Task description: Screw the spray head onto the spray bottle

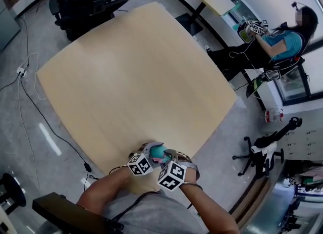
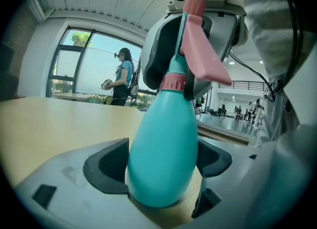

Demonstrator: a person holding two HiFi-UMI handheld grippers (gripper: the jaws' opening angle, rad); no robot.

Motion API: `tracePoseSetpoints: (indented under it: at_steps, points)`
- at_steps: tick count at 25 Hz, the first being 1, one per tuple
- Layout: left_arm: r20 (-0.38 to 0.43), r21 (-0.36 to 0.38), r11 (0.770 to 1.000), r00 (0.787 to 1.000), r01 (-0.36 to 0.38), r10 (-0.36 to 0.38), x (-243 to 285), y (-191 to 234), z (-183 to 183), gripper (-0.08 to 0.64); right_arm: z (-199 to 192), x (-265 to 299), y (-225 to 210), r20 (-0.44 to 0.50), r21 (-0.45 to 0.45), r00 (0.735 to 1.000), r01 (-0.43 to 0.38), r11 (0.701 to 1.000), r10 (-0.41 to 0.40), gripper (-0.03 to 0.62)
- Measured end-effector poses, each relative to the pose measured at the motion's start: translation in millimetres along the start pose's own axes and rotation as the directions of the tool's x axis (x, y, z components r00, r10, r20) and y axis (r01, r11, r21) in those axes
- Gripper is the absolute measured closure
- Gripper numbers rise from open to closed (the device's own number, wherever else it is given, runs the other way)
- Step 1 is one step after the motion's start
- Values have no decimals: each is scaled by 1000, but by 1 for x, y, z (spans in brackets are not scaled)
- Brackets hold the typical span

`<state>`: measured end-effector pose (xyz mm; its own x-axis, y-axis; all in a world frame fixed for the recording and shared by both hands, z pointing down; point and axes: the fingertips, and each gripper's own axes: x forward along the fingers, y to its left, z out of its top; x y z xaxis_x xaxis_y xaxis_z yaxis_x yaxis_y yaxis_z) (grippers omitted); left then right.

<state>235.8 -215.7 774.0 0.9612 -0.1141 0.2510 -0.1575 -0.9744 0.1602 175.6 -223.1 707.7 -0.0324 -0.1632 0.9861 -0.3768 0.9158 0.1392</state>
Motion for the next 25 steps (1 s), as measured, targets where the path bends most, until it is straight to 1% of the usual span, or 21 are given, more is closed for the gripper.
tracePoseSetpoints:
  at_steps: [3, 10, 12, 14, 17, 21, 23, 25]
  points:
    - [-3, 4, 1000, 1000, -11, 11, 0, 1, -2, 176, 1, 2, -1, -5, 45, 1000, 8, 999, -7, 451]
    - [-9, 1, 1000, 1000, -15, 15, 0, 3, -5, 176, 4, 5, -3, 6, 59, 1000, 25, 998, -26, 451]
    - [-19, -16, 1000, 1000, 2, -2, 0, 4, -7, 176, 6, 5, -3, 12, 57, 999, 29, 998, -30, 451]
    - [-51, -30, 999, 998, 33, -35, -1, 3, -10, 176, 6, 5, -2, 24, 61, 999, 20, 998, -21, 451]
    - [-107, 5, 998, 992, 63, -62, -10, 0, -11, 176, 7, 5, 0, 41, 55, 999, -4, 998, 2, 451]
    - [-126, 57, 996, 990, 63, -55, -39, -2, -7, 175, 8, 0, 6, 50, -28, 998, -20, 999, 22, 449]
    - [-124, 75, 995, 991, 62, -53, -58, -8, -5, 175, 10, -9, 10, 79, -47, 997, -18, 999, 22, 420]
    - [-120, 86, 995, 992, 54, -43, -79, -12, 0, 175, 12, -22, 10, 120, -34, 993, -8, 999, 12, 387]
